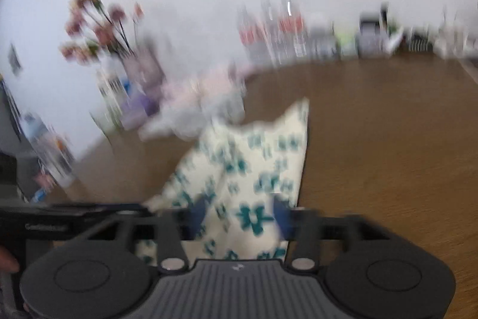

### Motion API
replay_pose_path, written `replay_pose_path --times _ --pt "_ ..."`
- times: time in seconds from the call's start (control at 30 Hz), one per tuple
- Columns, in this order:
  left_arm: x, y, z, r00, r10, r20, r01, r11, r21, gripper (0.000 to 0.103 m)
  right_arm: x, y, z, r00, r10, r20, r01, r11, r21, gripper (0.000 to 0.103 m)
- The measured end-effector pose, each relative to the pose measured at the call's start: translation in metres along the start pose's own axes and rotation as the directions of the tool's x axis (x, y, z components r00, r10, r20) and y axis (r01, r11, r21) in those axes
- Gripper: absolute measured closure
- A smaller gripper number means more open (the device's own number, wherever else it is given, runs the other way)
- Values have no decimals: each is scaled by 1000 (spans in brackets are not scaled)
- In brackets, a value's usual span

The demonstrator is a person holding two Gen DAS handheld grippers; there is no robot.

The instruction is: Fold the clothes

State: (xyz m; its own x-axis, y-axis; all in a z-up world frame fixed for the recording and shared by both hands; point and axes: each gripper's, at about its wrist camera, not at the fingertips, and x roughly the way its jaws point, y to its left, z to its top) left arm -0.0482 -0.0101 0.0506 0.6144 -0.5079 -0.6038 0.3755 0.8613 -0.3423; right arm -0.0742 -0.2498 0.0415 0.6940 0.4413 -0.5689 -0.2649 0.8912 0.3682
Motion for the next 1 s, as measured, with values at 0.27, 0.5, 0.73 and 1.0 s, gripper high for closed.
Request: replay_pose_path --times 0.27,0.5,0.73,1.0 --pt "-1 43 -19 998 -10 66 29 958 -287 82 -1 12 -6 999 0 52 4 997 -72 95" --pt "-65 -1 -32 981 -101 166 89 993 78 54 -56 10 -26 970 193 146 -152 956 -251 80" --pt "-47 -46 -79 997 -73 37 51 906 421 66 -71 36 -53 961 275 -25 -245 805 -540 86" --pt "-69 -38 -84 991 -123 56 79 865 495 34 -93 45 -65 972 229 -61 -217 756 -618 68"
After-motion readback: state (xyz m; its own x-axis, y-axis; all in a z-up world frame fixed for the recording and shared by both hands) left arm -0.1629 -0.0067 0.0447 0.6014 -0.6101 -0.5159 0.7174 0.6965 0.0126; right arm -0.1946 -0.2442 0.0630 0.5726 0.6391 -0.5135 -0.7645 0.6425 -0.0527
